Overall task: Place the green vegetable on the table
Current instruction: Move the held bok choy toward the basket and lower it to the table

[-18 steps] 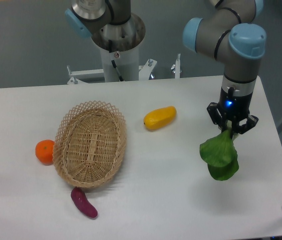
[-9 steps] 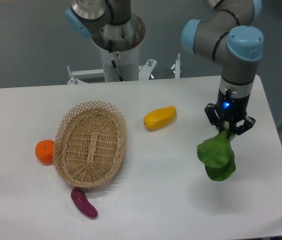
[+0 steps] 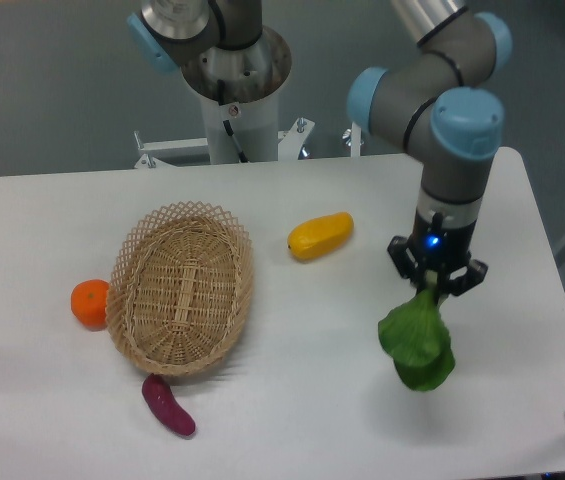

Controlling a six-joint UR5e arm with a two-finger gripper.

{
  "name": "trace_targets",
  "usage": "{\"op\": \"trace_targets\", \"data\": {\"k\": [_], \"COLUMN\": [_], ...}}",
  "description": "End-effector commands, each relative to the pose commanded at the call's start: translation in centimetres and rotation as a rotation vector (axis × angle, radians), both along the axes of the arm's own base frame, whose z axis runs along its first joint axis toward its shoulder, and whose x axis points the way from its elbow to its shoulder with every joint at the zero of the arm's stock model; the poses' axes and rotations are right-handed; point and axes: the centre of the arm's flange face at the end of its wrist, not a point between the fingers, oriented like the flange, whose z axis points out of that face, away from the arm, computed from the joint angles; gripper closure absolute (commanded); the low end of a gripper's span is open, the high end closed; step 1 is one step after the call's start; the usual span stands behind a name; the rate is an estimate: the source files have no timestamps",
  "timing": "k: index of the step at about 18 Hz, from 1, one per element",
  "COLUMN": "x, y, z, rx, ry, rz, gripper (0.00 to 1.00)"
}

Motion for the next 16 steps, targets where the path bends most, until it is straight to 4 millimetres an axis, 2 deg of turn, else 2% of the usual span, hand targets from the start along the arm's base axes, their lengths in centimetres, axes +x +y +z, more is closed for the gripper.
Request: {"op": "trace_targets", "data": {"k": [3,6,13,16], "x": [2.4,3.9,5.8,6.1], "y": [2.4,3.6,5.5,5.4], "z": [-1.3,-3.1,-5.2,-5.7], "rx": [-0.031,-0.071,-0.084,-0.09], "ry": [0.018,0.005,-0.032,-0.041], "rz": [-0.001,0.022,0.04,0.037], "gripper": [0.75,0.75,0.74,0.65]}}
